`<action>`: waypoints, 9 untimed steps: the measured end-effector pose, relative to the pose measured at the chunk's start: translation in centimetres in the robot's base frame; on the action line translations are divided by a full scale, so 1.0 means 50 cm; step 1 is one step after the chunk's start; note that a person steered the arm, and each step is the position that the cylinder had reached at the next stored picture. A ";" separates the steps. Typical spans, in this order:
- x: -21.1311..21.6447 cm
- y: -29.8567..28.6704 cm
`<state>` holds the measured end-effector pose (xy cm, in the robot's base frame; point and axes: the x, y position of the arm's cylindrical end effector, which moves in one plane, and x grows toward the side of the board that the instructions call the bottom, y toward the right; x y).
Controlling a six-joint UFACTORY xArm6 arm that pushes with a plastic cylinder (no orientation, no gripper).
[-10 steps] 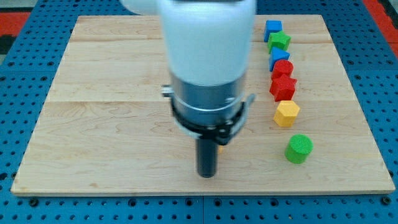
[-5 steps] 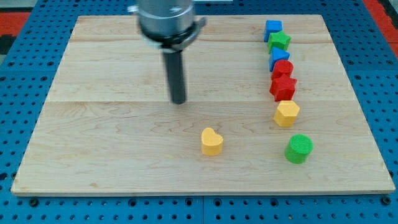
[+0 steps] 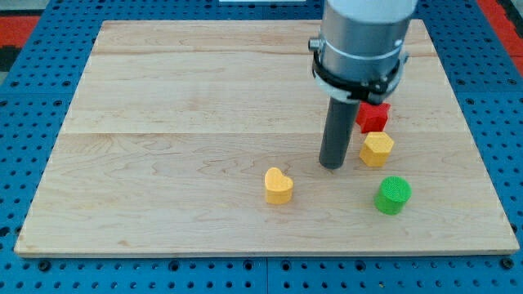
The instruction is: Move the yellow hexagon diagonal to the yellow heart
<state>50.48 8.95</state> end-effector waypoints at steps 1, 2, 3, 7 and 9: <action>0.004 0.103; -0.021 0.203; -0.057 0.281; -0.101 -0.171; -0.133 -0.050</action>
